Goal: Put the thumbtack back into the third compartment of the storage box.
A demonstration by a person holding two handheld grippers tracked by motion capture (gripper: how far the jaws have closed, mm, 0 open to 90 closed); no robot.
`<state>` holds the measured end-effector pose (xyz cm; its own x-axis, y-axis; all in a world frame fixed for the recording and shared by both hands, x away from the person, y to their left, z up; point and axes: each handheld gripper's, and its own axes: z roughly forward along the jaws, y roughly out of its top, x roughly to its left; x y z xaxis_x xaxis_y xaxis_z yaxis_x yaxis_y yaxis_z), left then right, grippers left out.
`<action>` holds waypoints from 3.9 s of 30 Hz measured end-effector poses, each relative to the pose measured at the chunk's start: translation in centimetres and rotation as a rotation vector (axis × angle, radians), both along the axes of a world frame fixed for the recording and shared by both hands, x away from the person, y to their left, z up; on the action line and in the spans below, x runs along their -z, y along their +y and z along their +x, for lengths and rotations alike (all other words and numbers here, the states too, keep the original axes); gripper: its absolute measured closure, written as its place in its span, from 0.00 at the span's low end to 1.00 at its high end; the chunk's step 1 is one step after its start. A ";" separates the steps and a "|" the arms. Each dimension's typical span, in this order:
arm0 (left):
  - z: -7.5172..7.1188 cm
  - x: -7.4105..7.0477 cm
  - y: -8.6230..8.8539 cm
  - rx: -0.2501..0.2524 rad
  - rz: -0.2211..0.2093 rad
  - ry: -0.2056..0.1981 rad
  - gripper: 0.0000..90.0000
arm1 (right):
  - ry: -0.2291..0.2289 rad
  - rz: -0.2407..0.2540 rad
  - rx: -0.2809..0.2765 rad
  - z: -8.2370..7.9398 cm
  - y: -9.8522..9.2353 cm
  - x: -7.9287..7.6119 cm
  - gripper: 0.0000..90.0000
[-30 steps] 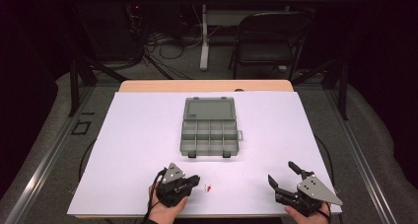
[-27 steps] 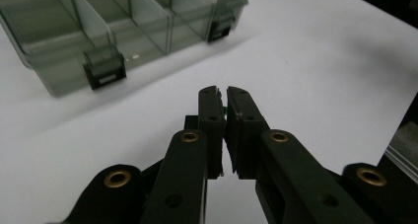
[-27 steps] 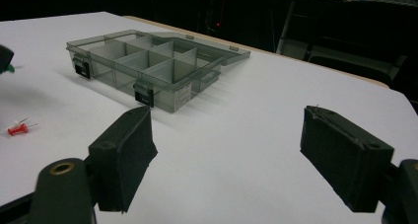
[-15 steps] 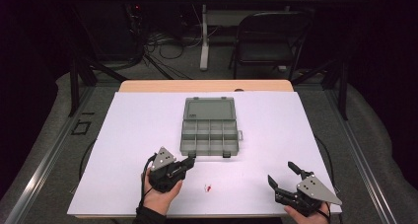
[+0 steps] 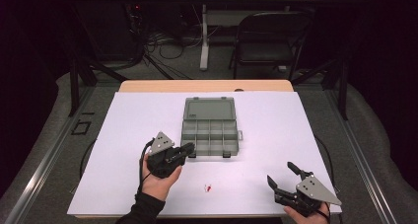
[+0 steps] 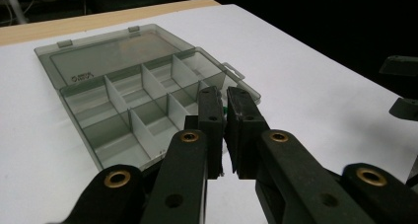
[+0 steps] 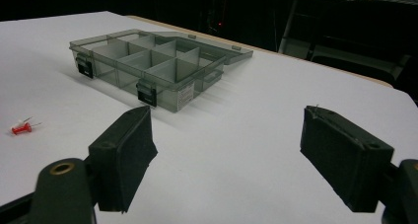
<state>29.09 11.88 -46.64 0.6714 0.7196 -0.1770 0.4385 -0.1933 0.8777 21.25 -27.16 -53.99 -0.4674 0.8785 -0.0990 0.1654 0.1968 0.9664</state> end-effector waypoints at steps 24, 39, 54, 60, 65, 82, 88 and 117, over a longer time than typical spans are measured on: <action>5.3 -2.6 -2.3 0.015 0.024 0.001 0.95 | 0.001 0.001 0.000 0.0 0.0 0.0 0.22; 8.5 -2.6 -4.7 0.031 0.062 -0.019 0.95 | -0.001 0.002 -0.006 0.1 0.0 0.0 0.22; 11.0 -0.9 -5.7 -0.001 0.070 0.046 0.95 | -0.001 0.006 -0.014 0.1 0.1 0.0 0.22; 11.7 0.0 -6.2 0.001 0.099 0.064 0.95 | -0.006 0.010 -0.019 0.1 0.1 0.0 0.22; 12.2 0.7 -6.5 0.000 0.112 0.080 0.95 | -0.010 0.007 -0.030 0.0 0.2 -0.1 0.22; 13.8 3.3 -7.6 -0.023 0.173 0.155 0.95 | -0.004 0.010 -0.039 0.1 0.3 -0.1 0.22; 14.1 4.0 -7.9 -0.026 0.187 0.175 0.95 | -0.006 0.009 -0.041 0.2 0.3 0.0 0.22; 14.0 4.5 -8.2 -0.023 0.206 0.157 0.64 | 0.001 0.013 -0.035 0.2 0.2 0.0 0.22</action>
